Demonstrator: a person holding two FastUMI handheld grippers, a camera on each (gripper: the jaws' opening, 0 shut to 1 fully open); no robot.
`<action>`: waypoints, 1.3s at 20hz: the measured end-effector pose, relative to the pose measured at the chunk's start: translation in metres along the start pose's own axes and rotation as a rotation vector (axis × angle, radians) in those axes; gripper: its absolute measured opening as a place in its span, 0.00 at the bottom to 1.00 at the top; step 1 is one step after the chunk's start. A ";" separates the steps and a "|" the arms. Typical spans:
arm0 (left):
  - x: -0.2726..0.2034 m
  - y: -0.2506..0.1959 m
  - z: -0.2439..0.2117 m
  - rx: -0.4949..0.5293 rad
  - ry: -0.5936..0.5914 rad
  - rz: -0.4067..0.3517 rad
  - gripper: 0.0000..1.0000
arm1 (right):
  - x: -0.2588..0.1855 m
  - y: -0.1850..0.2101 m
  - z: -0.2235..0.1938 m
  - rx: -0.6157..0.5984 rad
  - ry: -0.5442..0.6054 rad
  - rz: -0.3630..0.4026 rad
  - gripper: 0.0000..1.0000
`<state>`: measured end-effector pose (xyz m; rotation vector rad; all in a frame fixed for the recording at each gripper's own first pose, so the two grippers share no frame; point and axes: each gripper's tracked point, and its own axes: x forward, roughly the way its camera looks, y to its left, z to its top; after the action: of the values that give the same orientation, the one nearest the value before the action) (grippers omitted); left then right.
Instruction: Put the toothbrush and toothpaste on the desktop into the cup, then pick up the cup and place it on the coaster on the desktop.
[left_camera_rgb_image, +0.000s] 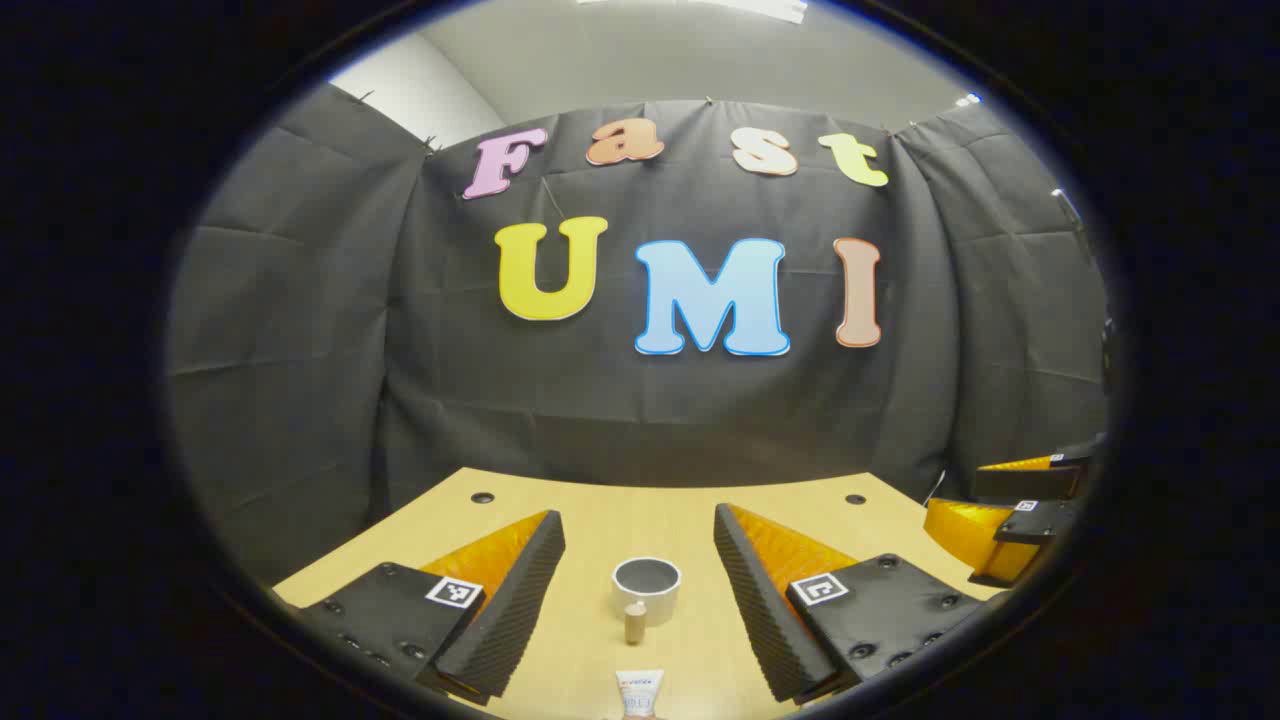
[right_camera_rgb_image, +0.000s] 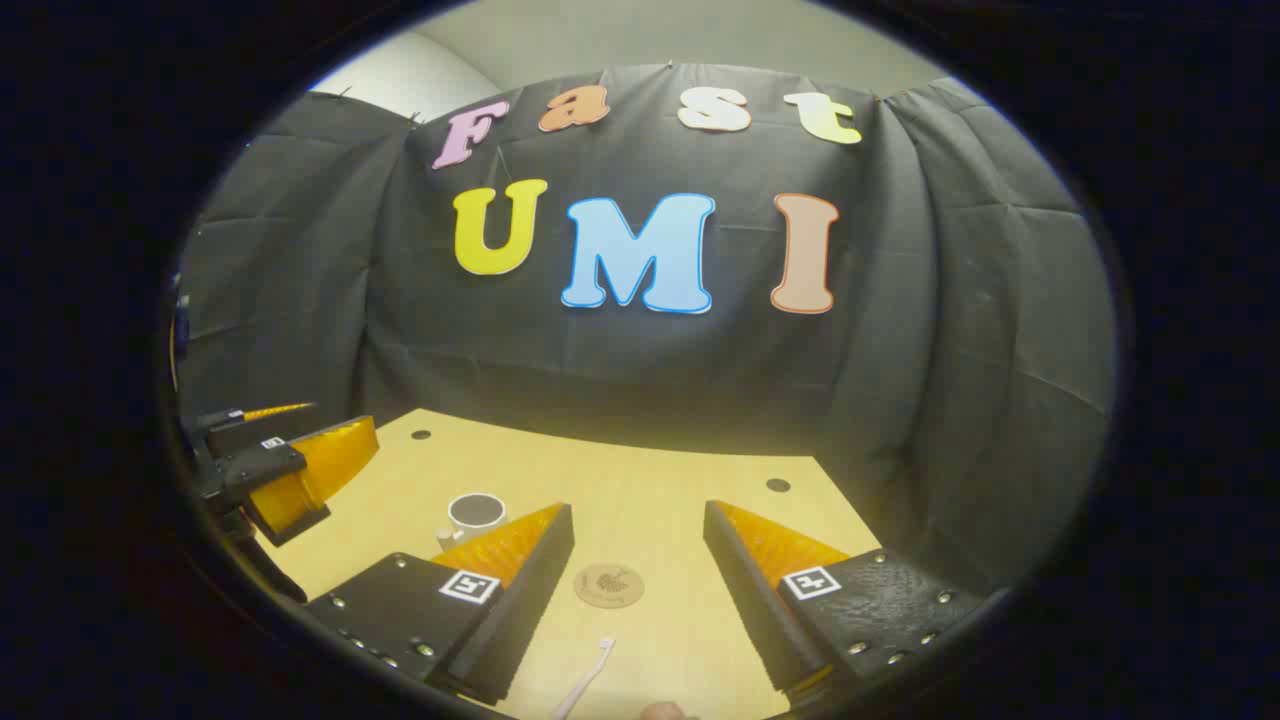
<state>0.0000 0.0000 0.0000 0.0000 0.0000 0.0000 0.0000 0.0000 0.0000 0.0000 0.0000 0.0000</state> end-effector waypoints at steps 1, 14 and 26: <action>0.001 0.000 -0.002 0.003 -0.002 -0.003 0.94 | 0.000 0.001 -0.002 -0.009 0.003 0.001 0.88; 0.023 -0.006 -0.027 0.035 0.028 -0.057 0.94 | 0.003 0.006 -0.014 0.024 0.067 0.003 0.87; 0.039 -0.039 -0.178 0.056 0.501 -0.201 0.94 | 0.007 0.024 -0.146 0.091 0.599 0.072 0.88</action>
<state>0.0391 -0.0387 -0.1779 0.0557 0.5012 -0.2012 0.0067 0.0244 -0.1459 0.0914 0.5987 0.0719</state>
